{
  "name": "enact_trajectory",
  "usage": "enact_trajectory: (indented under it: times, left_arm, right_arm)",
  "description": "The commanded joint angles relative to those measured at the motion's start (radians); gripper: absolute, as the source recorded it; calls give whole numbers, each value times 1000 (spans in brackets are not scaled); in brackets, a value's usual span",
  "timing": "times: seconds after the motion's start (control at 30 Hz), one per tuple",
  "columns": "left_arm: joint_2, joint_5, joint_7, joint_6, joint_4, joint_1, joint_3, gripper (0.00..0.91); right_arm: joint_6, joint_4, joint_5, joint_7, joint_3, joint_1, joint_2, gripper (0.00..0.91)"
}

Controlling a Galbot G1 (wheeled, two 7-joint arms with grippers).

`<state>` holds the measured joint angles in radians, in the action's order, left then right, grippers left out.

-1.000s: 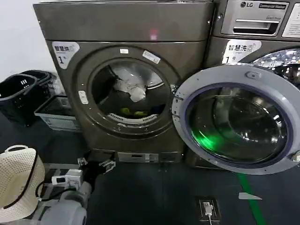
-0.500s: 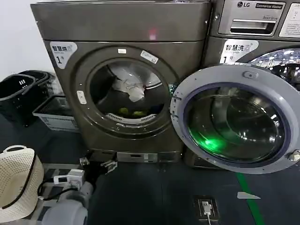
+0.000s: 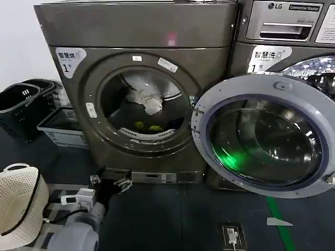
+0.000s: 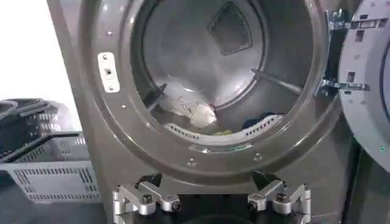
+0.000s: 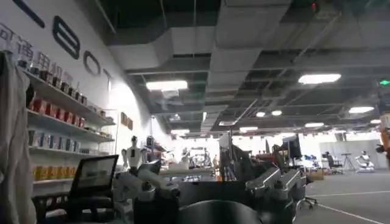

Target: Grasp the clothes from the dryer.

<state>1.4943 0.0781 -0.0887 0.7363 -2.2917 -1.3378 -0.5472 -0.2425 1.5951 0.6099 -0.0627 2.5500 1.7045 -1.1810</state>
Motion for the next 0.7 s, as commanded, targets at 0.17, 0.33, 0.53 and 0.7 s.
enact_trajectory:
  times: [0.17,0.33,0.53,0.7]
  left_arm:
    - [-2,7,-2,49,-6,-5,6,907]
    - [-2,-6,-2,49,-4,-5,6,907]
    - [3,-25,5,49,12,4,7,907]
    - [2,4,15,49,29,5,40,907]
  right_arm:
    - [-3,9,2,1,-1,-2,-5,907]
    - [-2,9,2,1,-3,-2,-7,907]
    - [-4,5,5,1,3,0,1,907]
    - [-2,11,4,1,-6,-4,-7,907]
